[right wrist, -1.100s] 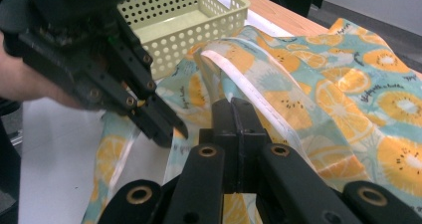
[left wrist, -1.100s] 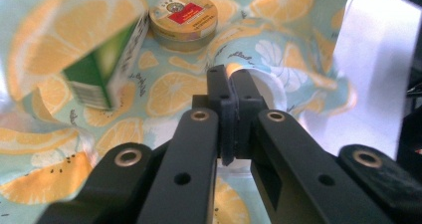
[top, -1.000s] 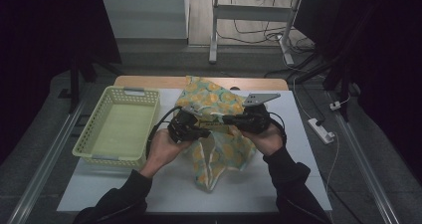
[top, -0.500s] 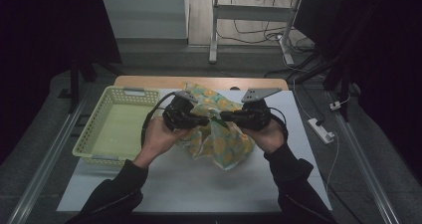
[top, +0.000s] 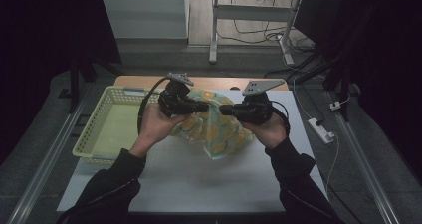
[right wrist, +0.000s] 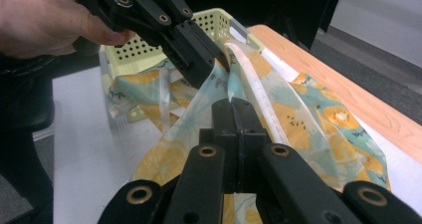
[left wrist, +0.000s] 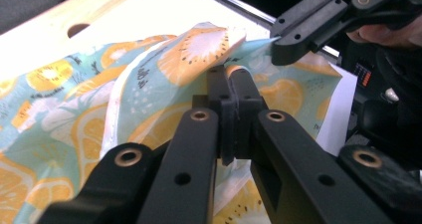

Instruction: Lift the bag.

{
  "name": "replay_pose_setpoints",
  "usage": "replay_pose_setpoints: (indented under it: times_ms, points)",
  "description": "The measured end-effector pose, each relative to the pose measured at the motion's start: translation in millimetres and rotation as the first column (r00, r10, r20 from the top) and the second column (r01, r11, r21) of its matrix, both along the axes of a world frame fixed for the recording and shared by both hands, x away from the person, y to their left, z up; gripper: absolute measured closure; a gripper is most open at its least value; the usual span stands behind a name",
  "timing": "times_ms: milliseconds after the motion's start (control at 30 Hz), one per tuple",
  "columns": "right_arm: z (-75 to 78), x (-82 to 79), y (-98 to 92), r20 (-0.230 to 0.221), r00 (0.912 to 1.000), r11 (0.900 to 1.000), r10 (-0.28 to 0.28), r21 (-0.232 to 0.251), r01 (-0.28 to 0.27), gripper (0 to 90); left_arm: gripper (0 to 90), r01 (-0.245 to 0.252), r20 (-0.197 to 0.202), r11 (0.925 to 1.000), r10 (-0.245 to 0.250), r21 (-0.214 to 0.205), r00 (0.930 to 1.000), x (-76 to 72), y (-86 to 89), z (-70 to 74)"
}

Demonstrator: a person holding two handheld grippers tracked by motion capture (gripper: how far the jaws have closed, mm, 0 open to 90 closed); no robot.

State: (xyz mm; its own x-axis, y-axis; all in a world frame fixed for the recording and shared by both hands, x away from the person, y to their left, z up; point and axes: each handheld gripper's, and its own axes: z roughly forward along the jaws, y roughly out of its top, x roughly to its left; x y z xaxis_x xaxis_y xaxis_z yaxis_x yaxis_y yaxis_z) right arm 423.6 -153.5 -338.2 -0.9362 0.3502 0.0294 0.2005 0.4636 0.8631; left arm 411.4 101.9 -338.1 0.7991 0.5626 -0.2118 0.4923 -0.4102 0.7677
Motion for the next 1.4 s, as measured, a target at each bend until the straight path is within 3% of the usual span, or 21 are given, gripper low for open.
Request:
replay_pose_setpoints:
  times_ms: [233,500,1000,1233,1400]
  points:
    - [15.3,-1.8,2.9,0.013,0.9999,0.9998,0.012,0.017,-0.012,90.0,89.3,-0.005,0.037,0.9997,0.006,-0.023,0.9993,0.4,5.3,24.6]
    - [40.9,-3.5,5.9,0.057,0.9983,0.9998,0.010,0.014,-0.011,90.0,89.3,-0.009,0.070,0.9990,0.012,-0.044,0.9975,1.4,12.3,54.6]
    - [84.9,-6.1,6.1,0.126,0.9919,0.9999,-0.013,0.003,0.013,90.0,89.3,-0.029,0.154,0.9963,0.041,-0.081,0.9872,-0.1,17.2,101.6]
    - [98.0,-9.3,5.3,0.152,0.9881,0.9997,-0.024,0.003,0.024,90.0,89.3,-0.039,0.185,0.9947,0.056,-0.095,0.9812,0.5,17.8,110.1]
    - [91.4,-5.6,5.3,0.147,0.9885,0.9992,-0.036,-0.011,0.038,90.0,89.3,-0.054,0.182,0.9969,0.064,-0.057,0.9813,6.6,15.3,100.0]
